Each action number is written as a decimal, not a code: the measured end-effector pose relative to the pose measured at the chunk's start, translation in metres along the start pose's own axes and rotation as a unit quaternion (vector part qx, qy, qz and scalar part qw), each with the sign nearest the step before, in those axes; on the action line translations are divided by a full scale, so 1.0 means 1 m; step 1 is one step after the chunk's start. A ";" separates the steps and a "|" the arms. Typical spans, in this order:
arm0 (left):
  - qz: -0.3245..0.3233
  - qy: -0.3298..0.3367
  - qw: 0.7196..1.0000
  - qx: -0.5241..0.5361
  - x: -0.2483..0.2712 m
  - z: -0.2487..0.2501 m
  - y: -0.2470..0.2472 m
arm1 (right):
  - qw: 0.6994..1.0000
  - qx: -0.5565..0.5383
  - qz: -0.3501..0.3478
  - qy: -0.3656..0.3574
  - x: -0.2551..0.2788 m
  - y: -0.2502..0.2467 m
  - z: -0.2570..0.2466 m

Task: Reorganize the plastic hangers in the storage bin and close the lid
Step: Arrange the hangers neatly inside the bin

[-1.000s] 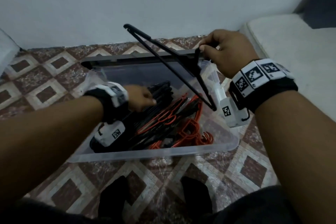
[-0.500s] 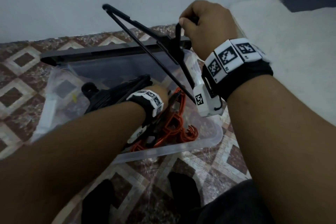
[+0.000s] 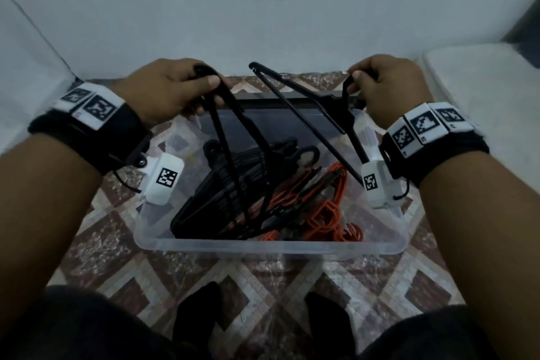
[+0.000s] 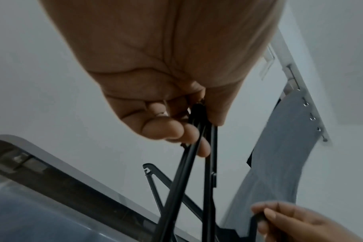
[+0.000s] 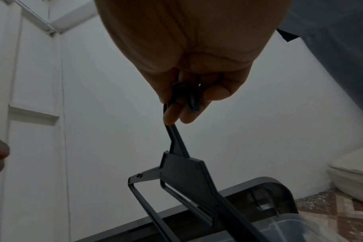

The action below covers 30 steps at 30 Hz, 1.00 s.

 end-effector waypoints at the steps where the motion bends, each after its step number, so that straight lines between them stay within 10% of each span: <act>1: 0.011 0.005 0.999 0.037 0.003 -0.005 -0.007 | 1.000 -0.004 -0.012 -0.006 0.000 0.003 -0.003; 19: 0.106 0.016 0.931 0.350 0.002 -0.038 -0.052 | 0.984 -0.139 -0.096 -0.063 0.007 0.013 -0.038; 26: 0.140 -0.081 0.910 0.381 -0.008 -0.071 -0.032 | 0.963 -0.215 -0.146 -0.066 0.007 0.016 -0.041; 30: 0.160 -0.232 0.937 0.205 -0.011 -0.104 -0.015 | 0.966 -0.167 -0.183 -0.074 0.005 0.024 -0.046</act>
Point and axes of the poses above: each hand's wrist, its own x-axis away from the middle knuckle, its own y-axis out of the palm, z = x × y, the point moved 3 cm from there along -x, towards the middle knuckle, and after that the axes turned 14 degrees about x, right-handed, at the moved point
